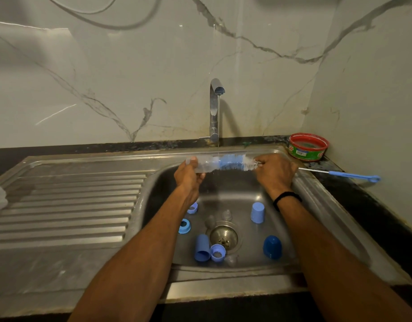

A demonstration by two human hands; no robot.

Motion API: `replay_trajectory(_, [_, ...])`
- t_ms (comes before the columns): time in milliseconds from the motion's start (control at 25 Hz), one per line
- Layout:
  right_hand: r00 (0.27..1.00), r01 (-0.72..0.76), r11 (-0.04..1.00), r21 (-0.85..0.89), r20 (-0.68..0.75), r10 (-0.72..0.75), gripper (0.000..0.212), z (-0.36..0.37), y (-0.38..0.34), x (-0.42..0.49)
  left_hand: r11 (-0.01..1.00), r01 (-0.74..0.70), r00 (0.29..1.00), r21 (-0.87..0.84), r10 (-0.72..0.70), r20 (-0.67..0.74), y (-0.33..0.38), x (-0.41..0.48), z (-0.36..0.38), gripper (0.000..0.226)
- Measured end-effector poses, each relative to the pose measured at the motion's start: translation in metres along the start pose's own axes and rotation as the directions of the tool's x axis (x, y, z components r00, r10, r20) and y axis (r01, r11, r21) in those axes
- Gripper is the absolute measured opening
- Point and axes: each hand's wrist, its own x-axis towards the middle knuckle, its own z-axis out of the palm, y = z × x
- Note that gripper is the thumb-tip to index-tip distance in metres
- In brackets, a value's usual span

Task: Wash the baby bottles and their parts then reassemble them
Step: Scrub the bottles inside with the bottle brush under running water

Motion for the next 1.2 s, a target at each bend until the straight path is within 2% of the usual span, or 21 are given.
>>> replay_trajectory(160, [0.992,0.093,0.995,0.030,0.089,-0.095,0.021,0.011,-0.007,-0.008,0.993,0.057,0.977,0.102,-0.077,0.201,-0.008,-0.008,0.005,0.032])
replay_trajectory(280, [0.988,0.105,0.994,0.020,0.111,-0.107,0.022,0.011,-0.009,-0.011,0.995,0.022,0.985,0.092,-0.038,0.170,-0.008,-0.004,-0.001,0.033])
replay_trajectory(440, [0.986,0.117,0.992,0.049,0.111,-0.122,0.025,0.014,-0.008,-0.007,0.992,0.002,0.969,0.127,-0.033,0.244,-0.004,-0.009,-0.005,0.031])
replay_trajectory(600, [0.990,0.128,0.992,0.019,0.061,-0.129,0.027,0.012,-0.012,-0.013,0.995,0.012,0.991,0.098,-0.025,0.132,0.001,-0.021,-0.006,0.031])
replay_trajectory(720, [0.982,0.185,0.983,0.012,0.046,-0.186,0.025,0.015,-0.018,-0.019,0.992,-0.010,0.981,0.126,-0.014,0.194,0.002,-0.026,-0.010,0.027])
replay_trajectory(840, [0.987,0.137,0.987,0.081,0.072,-0.142,0.024,0.014,-0.012,-0.012,0.992,-0.039,0.982,0.119,0.016,0.187,0.011,-0.030,-0.013,0.031])
replay_trajectory(1040, [0.975,0.153,0.984,0.092,0.149,-0.165,0.023,0.013,-0.015,-0.010,0.990,-0.033,0.975,0.138,0.002,0.223,0.012,-0.034,-0.020,0.038])
replay_trajectory(1200, [0.967,0.151,0.983,0.104,0.189,-0.168,0.024,0.012,-0.012,-0.008,0.978,-0.074,0.981,0.196,0.036,0.191,0.011,-0.033,-0.022,0.038])
